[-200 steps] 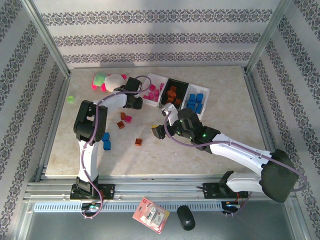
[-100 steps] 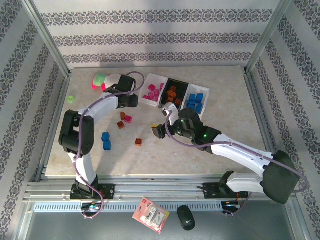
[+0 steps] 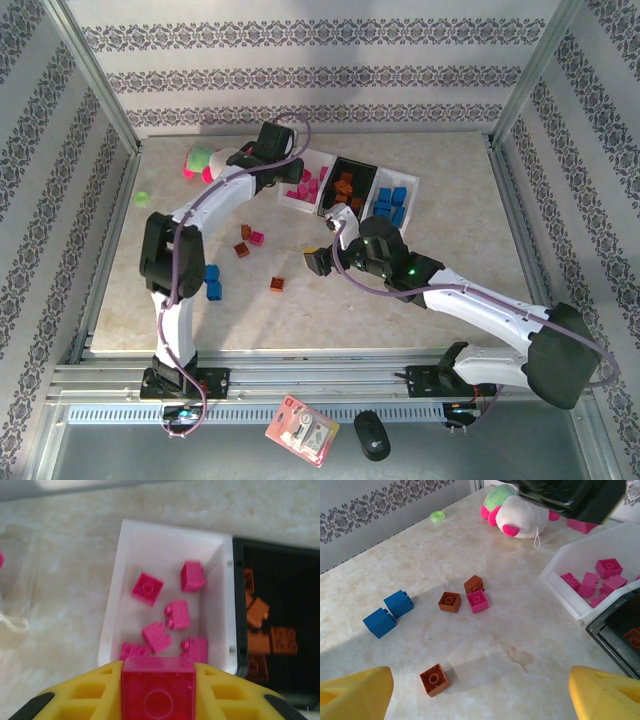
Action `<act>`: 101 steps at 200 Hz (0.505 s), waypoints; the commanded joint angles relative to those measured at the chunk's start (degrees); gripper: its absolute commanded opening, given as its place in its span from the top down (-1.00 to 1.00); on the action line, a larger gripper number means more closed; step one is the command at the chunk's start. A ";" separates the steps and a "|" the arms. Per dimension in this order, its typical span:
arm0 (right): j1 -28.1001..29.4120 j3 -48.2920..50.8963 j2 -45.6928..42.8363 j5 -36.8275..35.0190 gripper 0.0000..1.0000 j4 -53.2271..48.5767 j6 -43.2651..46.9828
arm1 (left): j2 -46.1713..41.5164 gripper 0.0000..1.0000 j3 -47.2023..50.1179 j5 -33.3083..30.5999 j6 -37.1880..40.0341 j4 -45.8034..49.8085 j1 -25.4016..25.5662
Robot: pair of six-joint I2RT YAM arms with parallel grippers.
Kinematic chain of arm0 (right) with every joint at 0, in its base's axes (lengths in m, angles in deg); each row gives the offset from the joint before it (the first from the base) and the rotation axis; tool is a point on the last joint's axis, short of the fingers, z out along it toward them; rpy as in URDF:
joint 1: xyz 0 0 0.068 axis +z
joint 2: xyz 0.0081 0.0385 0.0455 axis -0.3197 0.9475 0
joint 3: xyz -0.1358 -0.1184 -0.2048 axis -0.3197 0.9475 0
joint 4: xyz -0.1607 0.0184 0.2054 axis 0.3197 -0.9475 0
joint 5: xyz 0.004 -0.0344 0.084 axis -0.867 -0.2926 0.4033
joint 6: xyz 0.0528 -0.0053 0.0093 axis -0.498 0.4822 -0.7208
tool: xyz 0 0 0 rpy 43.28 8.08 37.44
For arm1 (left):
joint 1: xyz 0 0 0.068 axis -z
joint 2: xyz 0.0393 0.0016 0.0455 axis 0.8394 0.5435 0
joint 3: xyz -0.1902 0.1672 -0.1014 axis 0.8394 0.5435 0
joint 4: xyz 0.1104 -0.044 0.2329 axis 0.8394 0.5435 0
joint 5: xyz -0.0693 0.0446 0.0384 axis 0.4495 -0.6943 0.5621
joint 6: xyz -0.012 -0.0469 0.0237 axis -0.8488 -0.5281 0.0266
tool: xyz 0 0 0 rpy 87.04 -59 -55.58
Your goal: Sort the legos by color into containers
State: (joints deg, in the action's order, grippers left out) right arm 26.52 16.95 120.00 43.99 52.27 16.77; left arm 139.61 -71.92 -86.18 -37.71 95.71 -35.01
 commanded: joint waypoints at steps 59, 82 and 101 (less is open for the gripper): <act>0.09 0.18 -2.69 -1.96 -0.80 0.08 0.67 | 17.41 0.28 -21.99 0.86 2.85 9.90 -0.09; 0.05 0.20 -3.10 -2.07 -0.80 -0.43 0.44 | 16.41 -0.10 -22.55 1.58 2.73 9.87 0.01; 0.04 -0.31 -2.61 -1.39 -0.81 -0.90 0.58 | 13.42 -0.53 -21.25 2.94 3.41 10.50 0.15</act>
State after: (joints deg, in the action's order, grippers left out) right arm 26.50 16.95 117.86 43.02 52.12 16.77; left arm 157.31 -92.05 -85.07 -35.61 103.47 -35.01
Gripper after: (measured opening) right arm 0.903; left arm 0.668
